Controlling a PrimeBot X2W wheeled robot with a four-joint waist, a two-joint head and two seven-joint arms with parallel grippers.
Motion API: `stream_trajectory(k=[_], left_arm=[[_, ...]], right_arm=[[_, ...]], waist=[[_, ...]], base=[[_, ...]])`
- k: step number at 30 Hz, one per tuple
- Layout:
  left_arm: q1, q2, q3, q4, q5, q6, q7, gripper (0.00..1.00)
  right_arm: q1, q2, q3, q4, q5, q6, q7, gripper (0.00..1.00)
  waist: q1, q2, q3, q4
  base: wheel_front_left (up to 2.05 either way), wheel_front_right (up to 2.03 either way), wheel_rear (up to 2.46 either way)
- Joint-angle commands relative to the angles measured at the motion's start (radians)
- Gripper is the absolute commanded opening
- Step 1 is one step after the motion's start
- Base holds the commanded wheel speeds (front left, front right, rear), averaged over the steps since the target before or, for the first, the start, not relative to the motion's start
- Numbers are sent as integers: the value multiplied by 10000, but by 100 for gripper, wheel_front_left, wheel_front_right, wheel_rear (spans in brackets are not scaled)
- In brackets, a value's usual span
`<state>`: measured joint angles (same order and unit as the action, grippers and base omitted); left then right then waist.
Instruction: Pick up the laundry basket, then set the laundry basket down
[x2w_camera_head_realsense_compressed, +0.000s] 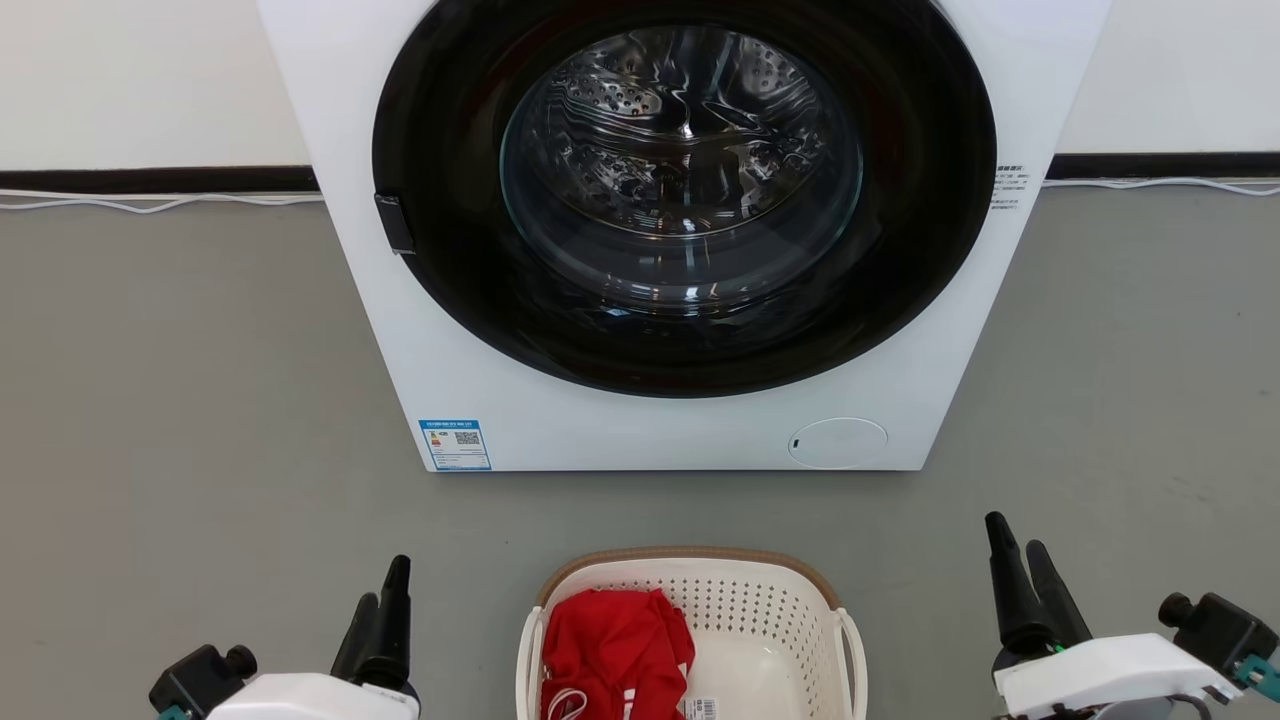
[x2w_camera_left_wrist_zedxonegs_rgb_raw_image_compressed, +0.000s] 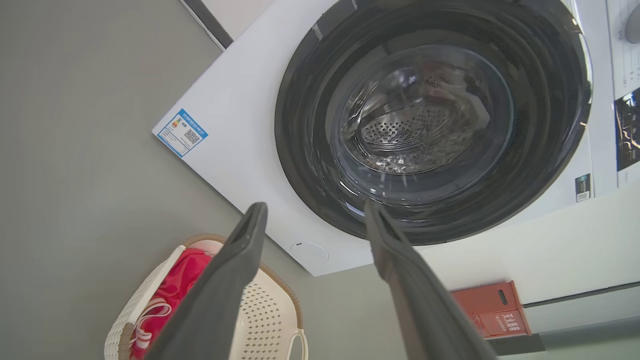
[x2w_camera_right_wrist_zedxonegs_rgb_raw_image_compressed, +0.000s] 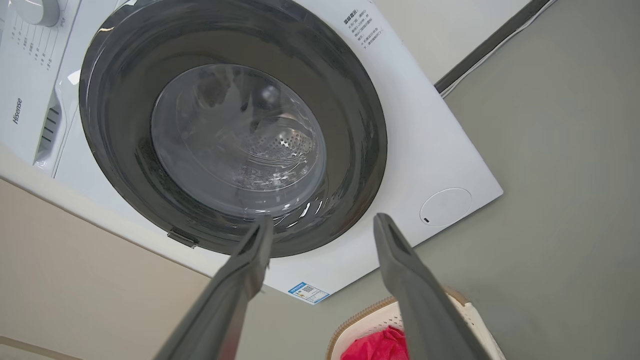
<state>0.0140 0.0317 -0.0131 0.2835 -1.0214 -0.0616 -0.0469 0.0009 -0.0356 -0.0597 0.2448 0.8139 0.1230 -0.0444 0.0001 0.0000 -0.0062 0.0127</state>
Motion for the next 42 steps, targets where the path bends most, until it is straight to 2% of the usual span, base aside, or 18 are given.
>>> stream_trajectory(k=[1, 23, 42], left_arm=[[-168, 81, 65, -320, 342, 77, -145, 100], [-36, 114, -246, -577, 2578, 380, -790, 100], [69, 143, -431, -810, 4983, 571, -1348, 100]], right_arm=[[-159, -97, 164, -292, -405, 35, -170, 100], [-34, -113, 416, -380, -3316, 48, -815, 100], [98, -127, 541, -495, -5734, 60, -1373, 100]], waist=[[-1, 0, -2, 3], [-1, 0, -30, 48], [-1, 0, -59, 33]], base=[[0, 0, 0], [0, 0, 0], [0, 0, 0]])
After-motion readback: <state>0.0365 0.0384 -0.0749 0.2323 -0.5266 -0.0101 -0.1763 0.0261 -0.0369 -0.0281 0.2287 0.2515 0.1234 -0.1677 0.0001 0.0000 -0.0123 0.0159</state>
